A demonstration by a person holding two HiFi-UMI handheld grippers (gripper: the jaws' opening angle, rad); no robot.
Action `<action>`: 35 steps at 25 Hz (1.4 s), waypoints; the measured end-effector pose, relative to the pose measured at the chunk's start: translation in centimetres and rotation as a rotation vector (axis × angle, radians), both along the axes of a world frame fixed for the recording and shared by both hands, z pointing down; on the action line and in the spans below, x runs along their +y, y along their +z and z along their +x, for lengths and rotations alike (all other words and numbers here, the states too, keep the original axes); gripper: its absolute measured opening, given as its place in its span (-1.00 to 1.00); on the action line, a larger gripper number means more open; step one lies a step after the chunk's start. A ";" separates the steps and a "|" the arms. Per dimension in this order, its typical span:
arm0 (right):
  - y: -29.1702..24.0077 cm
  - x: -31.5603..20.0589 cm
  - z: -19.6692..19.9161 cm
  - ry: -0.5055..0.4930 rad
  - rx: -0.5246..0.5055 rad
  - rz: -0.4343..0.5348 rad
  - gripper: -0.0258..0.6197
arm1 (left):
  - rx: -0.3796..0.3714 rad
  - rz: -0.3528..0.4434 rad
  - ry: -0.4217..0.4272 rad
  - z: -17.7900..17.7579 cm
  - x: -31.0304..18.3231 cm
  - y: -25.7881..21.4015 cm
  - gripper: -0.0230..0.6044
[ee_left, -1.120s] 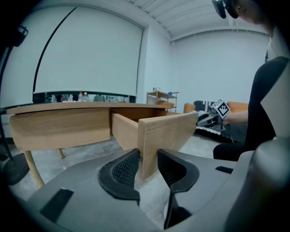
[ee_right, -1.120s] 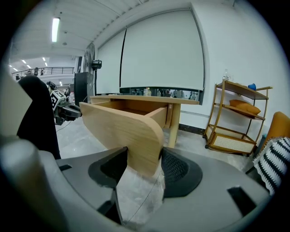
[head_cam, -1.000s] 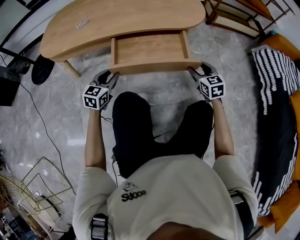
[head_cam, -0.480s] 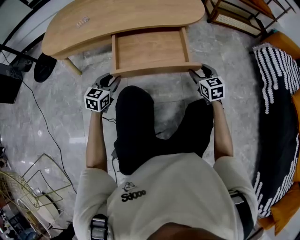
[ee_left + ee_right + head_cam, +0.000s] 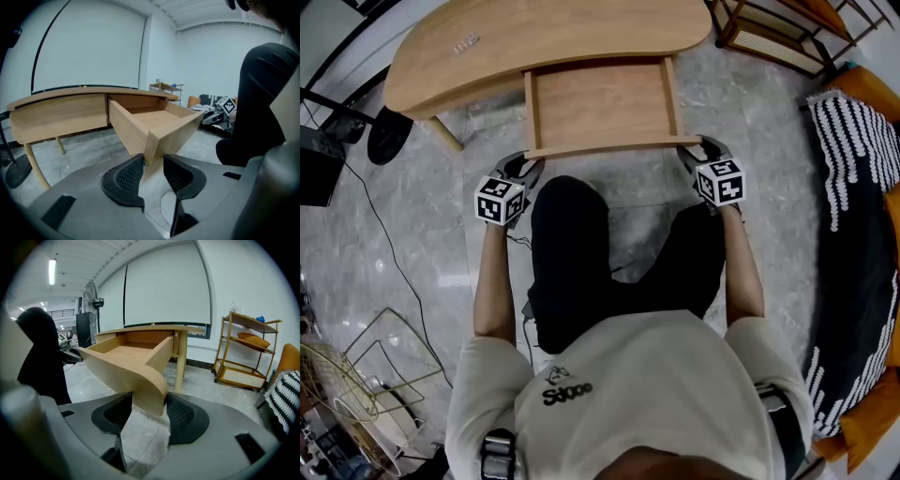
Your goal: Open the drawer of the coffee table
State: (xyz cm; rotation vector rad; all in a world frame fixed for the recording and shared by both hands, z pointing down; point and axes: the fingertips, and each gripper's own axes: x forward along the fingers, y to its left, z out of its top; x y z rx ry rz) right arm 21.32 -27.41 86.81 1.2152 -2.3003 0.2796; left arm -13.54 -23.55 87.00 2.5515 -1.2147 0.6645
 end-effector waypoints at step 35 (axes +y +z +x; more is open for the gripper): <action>-14.2 -6.4 3.2 0.060 -0.007 0.330 -0.90 | -0.001 0.318 -0.213 -5.8 -8.1 -12.8 -0.87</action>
